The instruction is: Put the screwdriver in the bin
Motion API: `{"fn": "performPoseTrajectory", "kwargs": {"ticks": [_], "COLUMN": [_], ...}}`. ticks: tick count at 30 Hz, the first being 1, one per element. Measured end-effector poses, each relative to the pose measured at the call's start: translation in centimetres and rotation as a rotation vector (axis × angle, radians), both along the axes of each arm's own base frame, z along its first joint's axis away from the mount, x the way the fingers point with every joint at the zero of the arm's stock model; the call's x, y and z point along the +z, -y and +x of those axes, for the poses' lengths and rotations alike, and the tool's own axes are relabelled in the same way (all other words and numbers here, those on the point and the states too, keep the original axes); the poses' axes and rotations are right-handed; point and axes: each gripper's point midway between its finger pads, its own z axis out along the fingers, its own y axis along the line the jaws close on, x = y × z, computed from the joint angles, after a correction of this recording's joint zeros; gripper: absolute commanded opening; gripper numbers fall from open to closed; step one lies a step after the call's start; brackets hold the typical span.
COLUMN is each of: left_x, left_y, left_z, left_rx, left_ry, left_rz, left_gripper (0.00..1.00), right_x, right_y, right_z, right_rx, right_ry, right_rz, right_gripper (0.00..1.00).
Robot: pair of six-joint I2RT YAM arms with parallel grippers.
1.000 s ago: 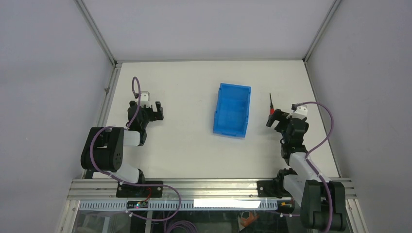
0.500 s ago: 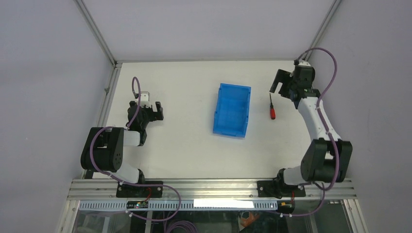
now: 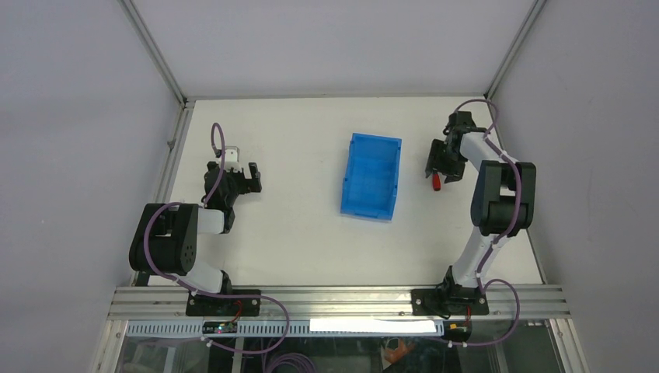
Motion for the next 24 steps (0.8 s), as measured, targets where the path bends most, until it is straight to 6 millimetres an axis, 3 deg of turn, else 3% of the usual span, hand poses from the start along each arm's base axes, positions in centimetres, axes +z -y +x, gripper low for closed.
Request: {"fn": "performPoseTrajectory", "kwargs": {"ticks": [6, 12, 17, 21, 24], "left_x": [0.0, 0.0, 0.0, 0.0, 0.0], "left_y": [0.0, 0.0, 0.0, 0.0, 0.0], "left_z": [0.0, 0.0, 0.0, 0.0, 0.0], "left_rx": [0.0, 0.0, 0.0, 0.0, 0.0], "left_ry": [0.0, 0.0, 0.0, 0.0, 0.0], "left_rz": [0.0, 0.0, 0.0, 0.0, 0.0], "left_gripper": [0.99, 0.99, 0.99, 0.99, 0.99], "right_x": [-2.2, -2.4, -2.1, 0.5, 4.9], "right_y": [0.3, 0.7, 0.7, 0.8, 0.8], "right_z": [-0.6, -0.6, -0.6, -0.5, 0.4], "right_rx": [-0.008, -0.021, -0.021, -0.023, -0.029], "right_ry": [-0.066, -0.071, -0.077, -0.069, 0.005], "right_rz": [-0.013, -0.035, -0.042, -0.049, -0.052], "right_gripper": [0.33, 0.03, 0.0, 0.0, 0.0]}}
